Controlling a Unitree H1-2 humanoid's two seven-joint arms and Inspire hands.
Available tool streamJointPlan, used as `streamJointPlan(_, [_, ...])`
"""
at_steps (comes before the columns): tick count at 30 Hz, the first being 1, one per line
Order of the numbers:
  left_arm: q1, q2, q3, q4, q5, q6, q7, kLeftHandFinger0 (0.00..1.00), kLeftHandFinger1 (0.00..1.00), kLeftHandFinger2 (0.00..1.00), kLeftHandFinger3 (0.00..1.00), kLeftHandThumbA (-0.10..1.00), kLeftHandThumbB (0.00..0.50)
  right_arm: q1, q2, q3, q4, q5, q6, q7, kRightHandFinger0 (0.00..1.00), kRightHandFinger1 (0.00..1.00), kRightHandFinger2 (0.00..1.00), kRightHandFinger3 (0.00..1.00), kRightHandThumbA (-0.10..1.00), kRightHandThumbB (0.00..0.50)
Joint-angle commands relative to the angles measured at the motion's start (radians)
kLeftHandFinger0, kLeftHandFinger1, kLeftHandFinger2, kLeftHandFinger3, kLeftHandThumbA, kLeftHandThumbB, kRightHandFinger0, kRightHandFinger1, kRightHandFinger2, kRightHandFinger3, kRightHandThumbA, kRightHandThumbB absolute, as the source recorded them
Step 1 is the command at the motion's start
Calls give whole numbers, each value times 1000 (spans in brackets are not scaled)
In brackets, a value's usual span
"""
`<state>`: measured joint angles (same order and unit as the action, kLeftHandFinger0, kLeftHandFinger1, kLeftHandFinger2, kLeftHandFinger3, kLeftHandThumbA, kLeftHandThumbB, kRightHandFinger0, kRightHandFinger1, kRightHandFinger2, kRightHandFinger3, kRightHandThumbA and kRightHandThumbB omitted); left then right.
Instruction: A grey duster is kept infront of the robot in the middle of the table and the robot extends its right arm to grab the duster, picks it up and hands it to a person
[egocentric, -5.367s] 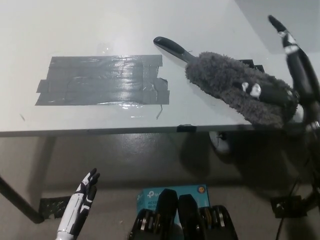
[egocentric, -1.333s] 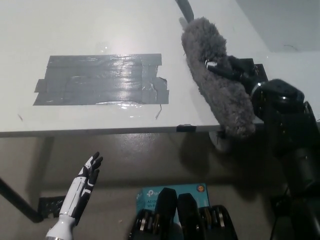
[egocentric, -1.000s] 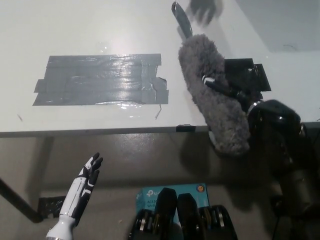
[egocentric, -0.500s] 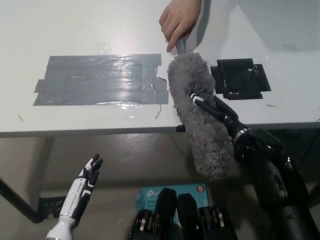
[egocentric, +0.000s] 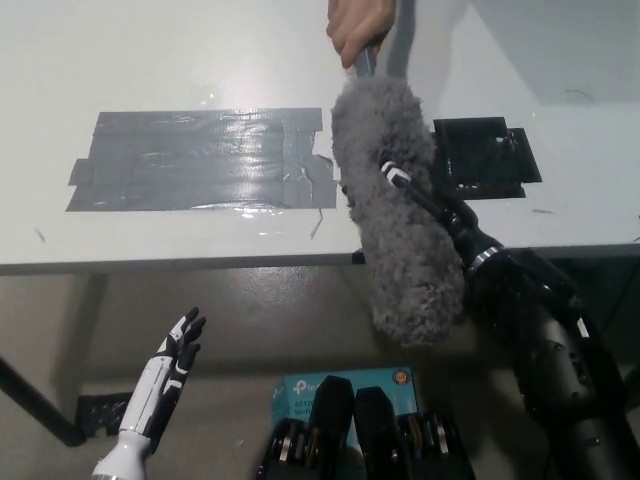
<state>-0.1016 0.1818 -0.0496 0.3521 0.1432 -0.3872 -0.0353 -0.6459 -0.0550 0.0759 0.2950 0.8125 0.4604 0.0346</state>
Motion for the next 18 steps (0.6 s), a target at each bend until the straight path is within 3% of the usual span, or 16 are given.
streamJointPlan(1, [-33,17,12,-31,-16,-18,-4,966,1000,1000,1000,1000,273,-53,-43,59,-216,295,10,79,1000,1000,1000,1000,582,392])
streamJointPlan(4, [-32,17,11,-31,-18,-19,-7,964,1000,1000,1000,1000,267,-37,-54,65,-235,275,10,130,1000,1000,1000,1000,672,461])
streamJointPlan(6, [-32,16,12,-31,-22,-19,-7,963,1000,1000,1000,1000,260,-33,-57,64,-242,246,10,151,1000,1000,1000,1000,739,463])
streamJointPlan(7, [-33,15,13,-29,-19,-23,-5,961,1000,1000,1000,1000,259,-26,-59,58,-254,203,10,169,1000,1000,1000,1000,852,466])
streamJointPlan(12, [-41,18,12,-25,-25,-20,-10,967,1000,1000,1000,1000,259,13,-72,43,-332,75,-27,187,1000,1000,1000,1000,907,498])
streamJointPlan(18, [-43,22,11,-17,-18,-30,-7,965,1000,1000,1000,1000,262,105,-116,33,-517,-31,-68,179,1000,1000,1000,1000,974,500])
